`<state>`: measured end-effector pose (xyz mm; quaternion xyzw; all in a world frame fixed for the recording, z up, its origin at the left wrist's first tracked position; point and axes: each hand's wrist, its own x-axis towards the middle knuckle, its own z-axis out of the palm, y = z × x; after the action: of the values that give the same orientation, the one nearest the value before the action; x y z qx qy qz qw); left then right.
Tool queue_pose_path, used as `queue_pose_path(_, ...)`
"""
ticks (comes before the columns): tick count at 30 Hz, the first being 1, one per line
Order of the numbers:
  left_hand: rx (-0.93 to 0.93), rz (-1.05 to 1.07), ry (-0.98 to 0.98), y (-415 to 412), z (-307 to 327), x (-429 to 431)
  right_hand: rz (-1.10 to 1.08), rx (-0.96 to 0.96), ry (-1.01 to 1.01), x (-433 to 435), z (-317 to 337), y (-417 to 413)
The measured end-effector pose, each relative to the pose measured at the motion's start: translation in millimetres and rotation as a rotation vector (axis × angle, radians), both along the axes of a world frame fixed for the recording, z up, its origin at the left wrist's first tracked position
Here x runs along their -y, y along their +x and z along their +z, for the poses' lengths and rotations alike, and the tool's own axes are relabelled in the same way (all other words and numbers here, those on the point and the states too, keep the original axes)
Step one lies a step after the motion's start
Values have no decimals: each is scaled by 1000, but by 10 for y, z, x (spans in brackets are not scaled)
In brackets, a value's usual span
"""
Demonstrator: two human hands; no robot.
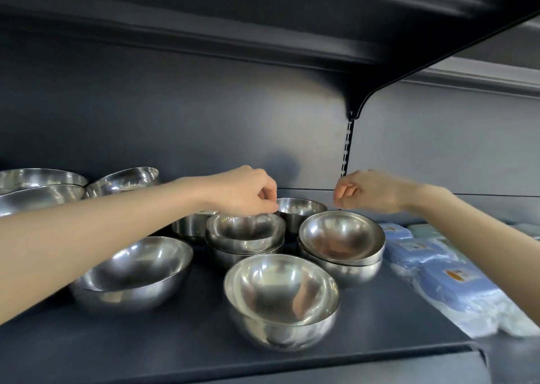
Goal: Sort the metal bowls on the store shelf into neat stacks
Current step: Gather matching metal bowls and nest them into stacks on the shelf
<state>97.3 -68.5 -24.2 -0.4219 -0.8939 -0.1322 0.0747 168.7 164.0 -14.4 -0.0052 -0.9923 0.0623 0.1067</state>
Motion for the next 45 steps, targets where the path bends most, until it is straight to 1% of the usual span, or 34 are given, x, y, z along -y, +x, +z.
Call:
queue_pose_path(3,43,-29,20,57,-35,-150,-27,21,-1,-142,-44,180)
queue_pose_path(7,59,-32,-16,96,-85,-374,-24,12,-34,-322,-91,299)
queue_pose_path(10,60,-16,-37,94,-124,-522,12,23,-134,-408,-156,330)
queue_pose_path(14,49,-1,-59,108,-203,-634,15,-13,-179,-485,-288,282)
queue_pose_path(18,31,18,-21,113,-242,-674,51,-45,-266,-490,-377,243)
queue_pose_path(21,16,49,2,102,-247,-689,52,-61,-262,-472,-398,235)
queue_pose_path(28,12,73,31,77,-241,-740,44,-31,-290,-470,-427,212)
queue_pose_path(39,-9,37,-14,95,-228,-730,51,35,-277,-468,-422,197)
queue_pose_path(45,-85,37,-27,114,-275,-739,50,13,-233,-444,-392,214)
